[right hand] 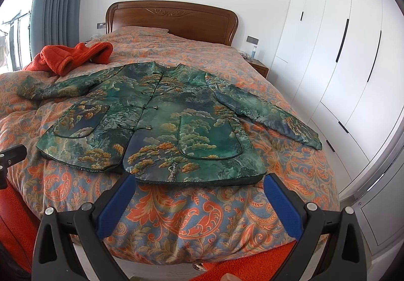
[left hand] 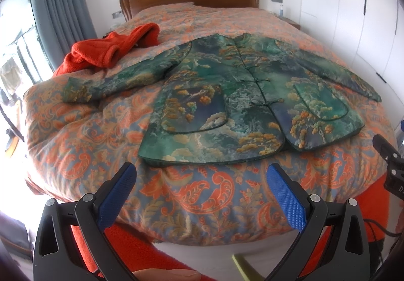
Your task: Fold large clothes
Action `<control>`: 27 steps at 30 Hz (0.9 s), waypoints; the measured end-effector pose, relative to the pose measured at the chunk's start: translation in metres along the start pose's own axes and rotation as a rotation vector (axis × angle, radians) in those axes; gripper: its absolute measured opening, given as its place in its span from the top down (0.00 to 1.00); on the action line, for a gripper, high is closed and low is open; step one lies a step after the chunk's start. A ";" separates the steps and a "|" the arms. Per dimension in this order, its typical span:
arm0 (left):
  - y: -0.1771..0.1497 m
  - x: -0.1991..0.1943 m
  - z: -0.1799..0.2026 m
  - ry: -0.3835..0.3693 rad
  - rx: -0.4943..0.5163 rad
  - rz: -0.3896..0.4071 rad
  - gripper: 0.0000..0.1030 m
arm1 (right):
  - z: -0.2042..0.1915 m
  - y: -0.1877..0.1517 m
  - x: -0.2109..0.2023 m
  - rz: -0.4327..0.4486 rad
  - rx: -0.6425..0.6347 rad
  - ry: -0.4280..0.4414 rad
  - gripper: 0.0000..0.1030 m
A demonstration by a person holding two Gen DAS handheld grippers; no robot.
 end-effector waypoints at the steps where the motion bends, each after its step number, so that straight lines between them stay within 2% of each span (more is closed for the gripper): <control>1: 0.000 0.000 0.001 0.001 0.000 0.000 0.00 | 0.000 0.000 0.000 -0.002 0.001 -0.001 0.00; 12: 0.003 0.003 -0.002 0.005 0.001 0.003 0.00 | -0.002 0.000 0.003 0.000 -0.005 -0.005 0.00; 27: 0.014 0.008 -0.009 -0.013 -0.059 0.044 0.00 | 0.002 0.005 0.012 -0.005 0.012 0.002 0.00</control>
Point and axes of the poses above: each gripper's, at about its wrist camera, not at the fingertips, and x roughly the way its jaws point, z to its right, y to its top, the point moved 3 cm from there along x, roughly the way its jaws point, and after that the axes turned 9 degrees about x, right-handed, at the moved point
